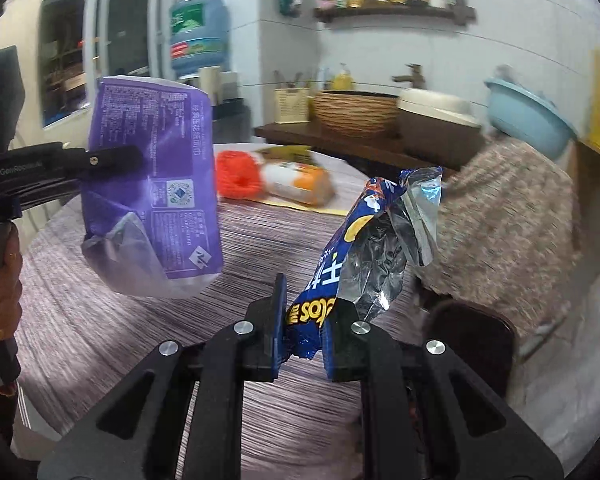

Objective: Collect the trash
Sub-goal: 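Carry both bags to the bin and open the right gripper to drop the chip bag, then open the left gripper over the bin to drop the purple snack bag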

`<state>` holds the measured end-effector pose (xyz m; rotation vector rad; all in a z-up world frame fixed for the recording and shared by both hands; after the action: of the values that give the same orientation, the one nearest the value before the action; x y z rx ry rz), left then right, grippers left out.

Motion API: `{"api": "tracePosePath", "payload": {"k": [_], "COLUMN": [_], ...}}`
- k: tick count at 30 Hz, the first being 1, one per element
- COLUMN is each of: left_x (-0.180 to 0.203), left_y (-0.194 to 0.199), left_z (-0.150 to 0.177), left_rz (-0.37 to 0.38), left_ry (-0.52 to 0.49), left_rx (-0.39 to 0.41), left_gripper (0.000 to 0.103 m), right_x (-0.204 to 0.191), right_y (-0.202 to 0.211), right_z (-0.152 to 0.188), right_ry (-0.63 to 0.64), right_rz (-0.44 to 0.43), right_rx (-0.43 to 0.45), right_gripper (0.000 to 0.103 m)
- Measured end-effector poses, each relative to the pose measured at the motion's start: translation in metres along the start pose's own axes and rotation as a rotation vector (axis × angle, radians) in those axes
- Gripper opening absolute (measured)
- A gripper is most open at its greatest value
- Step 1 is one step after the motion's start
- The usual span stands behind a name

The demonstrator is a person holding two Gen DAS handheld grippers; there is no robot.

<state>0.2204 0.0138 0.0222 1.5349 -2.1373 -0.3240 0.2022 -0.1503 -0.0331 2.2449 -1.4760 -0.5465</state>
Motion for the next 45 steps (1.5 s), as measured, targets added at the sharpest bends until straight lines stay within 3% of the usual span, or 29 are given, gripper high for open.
{"api": "tracePosePath", "payload": {"k": [10,21,23,27,33,36,45], "left_x": [0.104,0.158,0.165,0.173,0.176,0.179,0.198], "left_y": [-0.080,-0.148,-0.157,-0.171,-0.186,-0.195,-0.235], "left_z": [0.022,0.058,0.065,0.078,0.092,0.099,0.131], "left_rz": [0.131,0.125,0.129,0.129,0.121,0.118,0.099], "left_ry": [-0.089,-0.186,-0.197,-0.217,-0.226,-0.235,-0.283], "left_rx": [-0.092,-0.195,-0.215,-0.249,-0.281,-0.300,-0.382], "left_gripper": [0.020,0.020,0.020,0.020,0.020,0.020,0.020], "right_x": [0.124,0.197,0.205,0.216,0.226,0.237,0.282], "right_y": [-0.026,-0.083,-0.090,-0.096,-0.083,-0.071,-0.024], "right_z": [0.056,0.131,0.142,0.156,0.165,0.165,0.175], "right_ry": [-0.148,-0.364,-0.409,-0.456,-0.442,-0.445,-0.484], "right_rz": [0.149,0.143,0.136,0.156,0.225,0.266,0.439], "right_rx": [-0.101,-0.210,-0.223,-0.229,-0.236,-0.216,-0.174], "right_gripper": [0.016,0.017,0.022,0.050,0.053,0.065,0.075]}}
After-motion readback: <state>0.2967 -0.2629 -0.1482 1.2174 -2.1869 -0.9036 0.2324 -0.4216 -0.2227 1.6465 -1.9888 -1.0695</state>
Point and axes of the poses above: each gripper's, at about its wrist camera, not at the fingertips, and y roughly against the way its jaws point, x to its right, z to its underside, the point moved 9 cm from there along -y, roughly the way its jaws point, and after that the axes turned 5 degrees about -y, right-handed, at the moved point
